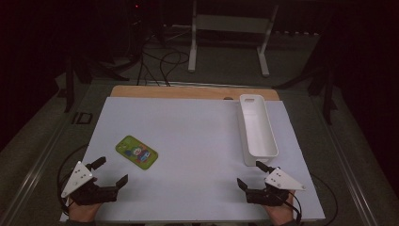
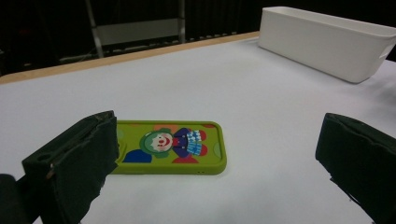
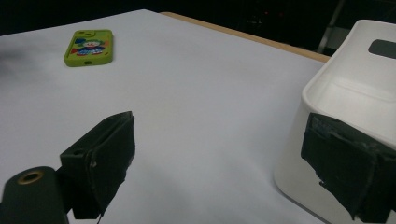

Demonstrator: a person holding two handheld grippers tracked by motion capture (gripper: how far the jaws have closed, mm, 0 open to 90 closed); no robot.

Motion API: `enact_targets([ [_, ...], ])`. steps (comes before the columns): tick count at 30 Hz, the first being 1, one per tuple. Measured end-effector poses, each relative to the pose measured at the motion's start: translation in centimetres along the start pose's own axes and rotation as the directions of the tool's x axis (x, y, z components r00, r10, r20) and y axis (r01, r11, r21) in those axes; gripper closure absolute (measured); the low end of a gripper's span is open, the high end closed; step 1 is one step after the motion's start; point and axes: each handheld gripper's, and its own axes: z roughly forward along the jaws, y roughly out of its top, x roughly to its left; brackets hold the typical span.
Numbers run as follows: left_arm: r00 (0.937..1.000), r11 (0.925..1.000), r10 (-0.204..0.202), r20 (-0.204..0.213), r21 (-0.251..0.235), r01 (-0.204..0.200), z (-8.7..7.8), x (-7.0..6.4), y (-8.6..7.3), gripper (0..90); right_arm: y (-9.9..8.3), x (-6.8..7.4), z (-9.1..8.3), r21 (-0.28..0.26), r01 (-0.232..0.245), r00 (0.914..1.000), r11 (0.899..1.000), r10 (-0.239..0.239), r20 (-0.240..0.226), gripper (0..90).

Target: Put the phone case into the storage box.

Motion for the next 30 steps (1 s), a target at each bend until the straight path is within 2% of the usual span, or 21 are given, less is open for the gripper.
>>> enact_targets([
  [9, 0.9999, 1.0, -0.008, -0.007, 0.001, 0.008, 0.07, 0.12, -0.08, 0.0, 0.02, 0.07, 0.05, 0.0, 0.0, 1.0, 1.0, 0.0, 0.004, 9.9],
  [16, 0.9999, 0.9995, -0.013, -0.006, 0.028, 0.013, -0.03, 0.09, 0.29, 1.1, 0.04, 0.16, -0.07, -0.004, 0.004, 1.0, 1.0, -0.004, 0.001, 9.9],
  [22, 0.9989, 0.9988, -0.035, -0.031, 0.031, 0.036, -0.37, 0.34, 0.42, 3.8, 0.02, 0.17, -0.12, -0.005, 0.003, 1.0, 1.0, -0.003, 0.001, 9.9],
  [30, 0.9975, 0.9986, -0.035, -0.062, 0.038, 0.037, -0.71, 0.54, 0.62, 6.0, -0.05, 0.13, -0.22, -0.002, -0.003, 0.9999, 1.0, 0.003, 0.011, 9.9],
])
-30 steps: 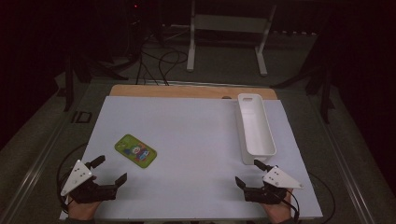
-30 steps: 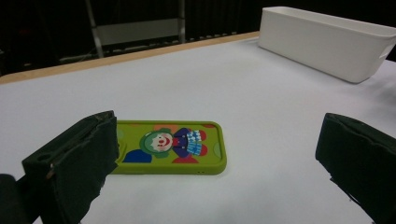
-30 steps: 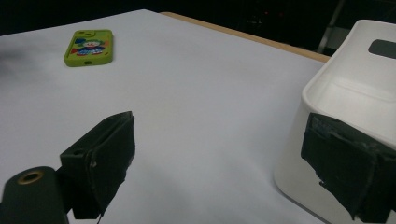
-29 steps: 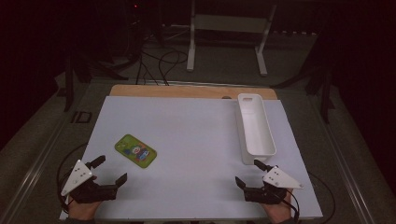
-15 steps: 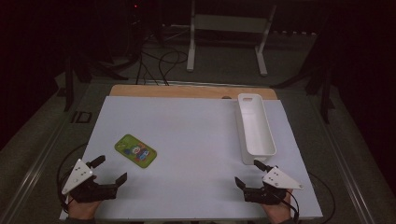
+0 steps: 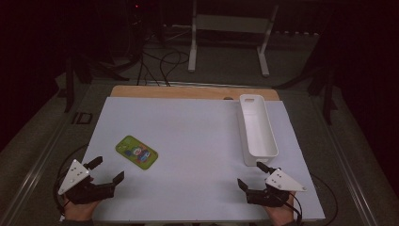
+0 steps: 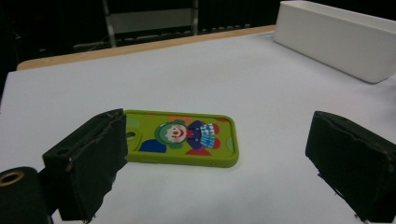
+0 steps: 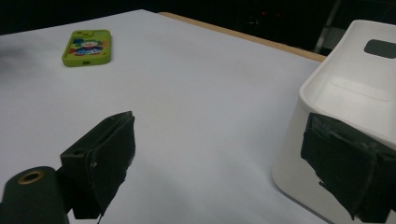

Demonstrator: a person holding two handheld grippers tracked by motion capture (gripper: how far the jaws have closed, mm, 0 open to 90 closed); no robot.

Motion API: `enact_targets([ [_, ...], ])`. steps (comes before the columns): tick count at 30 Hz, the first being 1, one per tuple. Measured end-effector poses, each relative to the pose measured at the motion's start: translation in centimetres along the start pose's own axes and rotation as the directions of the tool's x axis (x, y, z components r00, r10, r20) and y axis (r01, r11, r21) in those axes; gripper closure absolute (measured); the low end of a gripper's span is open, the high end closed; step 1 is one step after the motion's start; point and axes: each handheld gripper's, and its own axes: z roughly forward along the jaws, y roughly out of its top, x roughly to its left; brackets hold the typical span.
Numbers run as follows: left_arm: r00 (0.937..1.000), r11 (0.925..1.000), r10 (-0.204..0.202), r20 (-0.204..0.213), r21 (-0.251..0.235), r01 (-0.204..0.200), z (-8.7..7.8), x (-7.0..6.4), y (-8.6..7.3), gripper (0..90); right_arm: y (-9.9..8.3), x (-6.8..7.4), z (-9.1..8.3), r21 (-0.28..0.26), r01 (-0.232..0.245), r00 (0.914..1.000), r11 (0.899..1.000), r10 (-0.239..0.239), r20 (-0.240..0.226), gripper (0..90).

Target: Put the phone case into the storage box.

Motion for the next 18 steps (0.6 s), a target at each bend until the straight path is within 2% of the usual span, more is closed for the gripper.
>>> enact_targets([
  [9, 0.9993, 0.9999, 0.011, -0.037, -0.005, -0.011, -0.8, 0.7, 0.8, 6.0, 0.0, 0.1, 0.1, 0.0, 0.005, 1.0, 1.0, -0.005, 0.008, 10.0],
  [18, 0.9986, 0.9996, 0.028, -0.045, 0.0, -0.028, -1.1, 0.8, 1.3, 6.1, 0.0, -0.1, 0.0, 0.0, 0.004, 0.9999, 1.0, -0.004, 0.015, 10.1],
])
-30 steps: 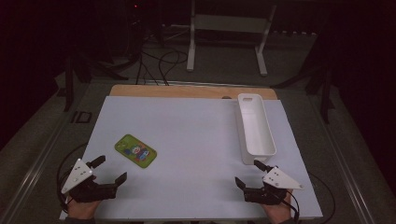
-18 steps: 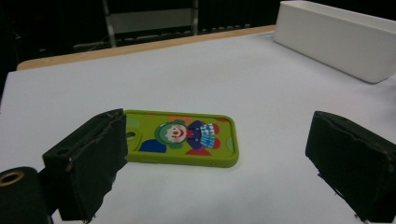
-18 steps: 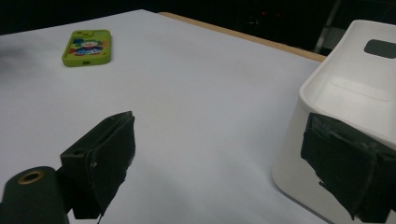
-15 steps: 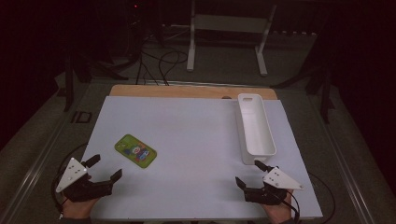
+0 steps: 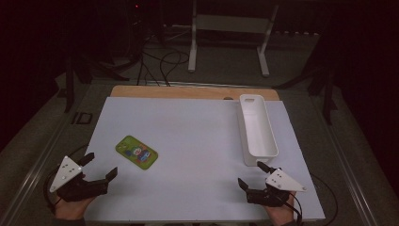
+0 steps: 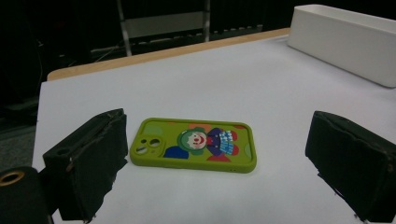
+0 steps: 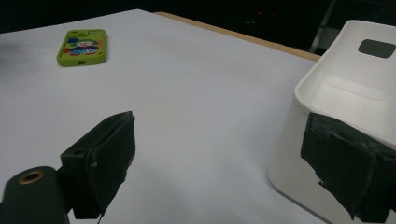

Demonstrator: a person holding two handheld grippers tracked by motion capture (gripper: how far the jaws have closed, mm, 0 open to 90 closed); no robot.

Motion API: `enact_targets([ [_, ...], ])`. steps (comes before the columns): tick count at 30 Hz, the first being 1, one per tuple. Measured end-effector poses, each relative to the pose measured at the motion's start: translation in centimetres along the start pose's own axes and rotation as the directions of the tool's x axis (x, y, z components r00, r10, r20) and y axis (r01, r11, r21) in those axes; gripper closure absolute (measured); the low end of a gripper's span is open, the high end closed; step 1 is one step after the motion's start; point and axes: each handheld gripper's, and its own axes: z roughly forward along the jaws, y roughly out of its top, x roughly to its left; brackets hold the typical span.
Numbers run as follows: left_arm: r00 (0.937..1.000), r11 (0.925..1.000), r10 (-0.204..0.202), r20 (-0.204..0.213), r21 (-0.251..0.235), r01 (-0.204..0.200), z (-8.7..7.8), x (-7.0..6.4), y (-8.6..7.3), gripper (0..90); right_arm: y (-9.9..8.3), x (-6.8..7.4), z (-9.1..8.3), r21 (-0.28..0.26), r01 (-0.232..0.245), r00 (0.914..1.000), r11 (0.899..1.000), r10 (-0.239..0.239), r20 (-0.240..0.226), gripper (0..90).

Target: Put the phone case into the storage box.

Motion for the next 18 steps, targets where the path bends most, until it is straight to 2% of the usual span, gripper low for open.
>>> enact_targets([
  [6, 0.9998, 0.9996, 0.02, -0.009, 0.021, -0.02, 0.3, 0.0, 1.1, 7.1, 0.0, 0.0, 0.0, -0.003, -0.001, 1.0, 1.0, 0.001, 0.002, 10.1],
  [18, 0.9995, 0.9985, 0.002, -0.031, 0.055, 0.0, 1.4, 0.8, 2.1, 9.5, 0.0, 0.0, 0.0, -0.004, -0.004, 1.0, 1.0, 0.004, 0.006, 10.1],
])
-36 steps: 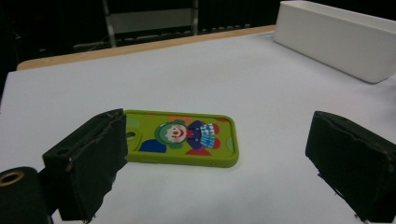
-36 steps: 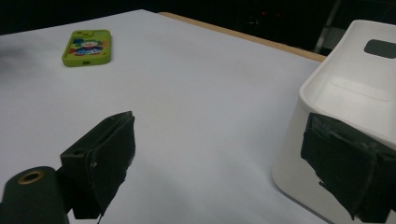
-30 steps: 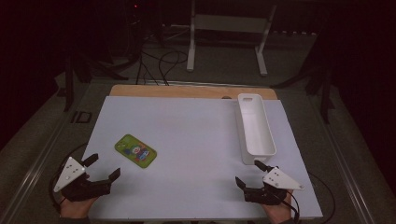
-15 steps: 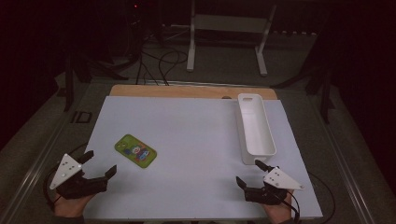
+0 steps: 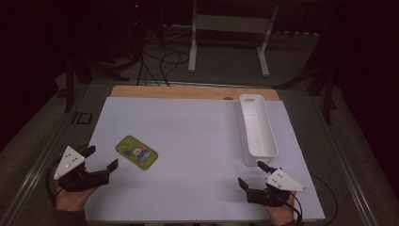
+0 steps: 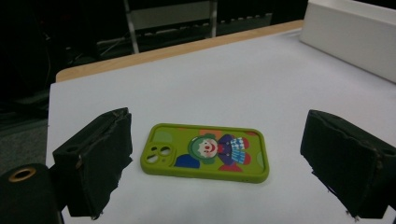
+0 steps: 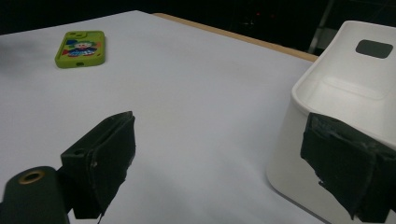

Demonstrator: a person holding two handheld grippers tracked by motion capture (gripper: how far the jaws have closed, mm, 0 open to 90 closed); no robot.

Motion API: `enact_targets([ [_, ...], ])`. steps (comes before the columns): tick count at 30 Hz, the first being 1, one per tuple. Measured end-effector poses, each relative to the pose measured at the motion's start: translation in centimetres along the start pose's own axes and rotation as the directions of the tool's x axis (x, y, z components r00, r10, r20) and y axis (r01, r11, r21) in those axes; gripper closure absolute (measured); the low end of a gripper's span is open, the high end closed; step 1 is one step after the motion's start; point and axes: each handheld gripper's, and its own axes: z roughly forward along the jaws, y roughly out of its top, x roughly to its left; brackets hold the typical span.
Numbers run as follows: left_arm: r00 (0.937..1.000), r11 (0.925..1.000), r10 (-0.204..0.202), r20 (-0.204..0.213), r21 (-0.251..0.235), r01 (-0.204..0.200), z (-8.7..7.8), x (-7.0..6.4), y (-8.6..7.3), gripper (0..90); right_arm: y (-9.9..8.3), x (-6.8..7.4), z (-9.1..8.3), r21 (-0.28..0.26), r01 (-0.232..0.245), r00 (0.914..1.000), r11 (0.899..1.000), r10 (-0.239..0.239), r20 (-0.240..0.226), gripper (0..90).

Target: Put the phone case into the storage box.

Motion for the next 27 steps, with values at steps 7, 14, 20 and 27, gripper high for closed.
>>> enact_targets([
  [7, 0.9999, 0.9996, -0.002, -0.011, 0.03, 0.002, 0.7, 0.5, 0.1, 10.3, 0.0, 0.0, 0.0, 0.0, 0.001, 1.0, 1.0, -0.001, -0.001, 10.7],
  [14, 0.9994, 0.9989, -0.012, -0.034, 0.046, 0.013, 1.6, 1.0, 0.3, 10.5, 0.0, 0.0, 0.0, 0.0, -0.001, 1.0, 1.0, 0.001, 0.0, 10.7],
  [20, 0.9992, 0.9976, -0.005, -0.04, 0.069, 0.008, 2.3, 1.3, 0.5, 11.8, 0.0, 0.0, 0.0, -0.001, 0.002, 1.0, 1.0, -0.002, 0.0, 10.7],
  [27, 0.9987, 0.9948, 0.006, -0.051, 0.102, -0.001, 3.5, 1.9, 0.8, 12.6, 0.1, 0.0, 0.0, -0.001, 0.002, 1.0, 1.0, -0.002, 0.0, 10.7],
])
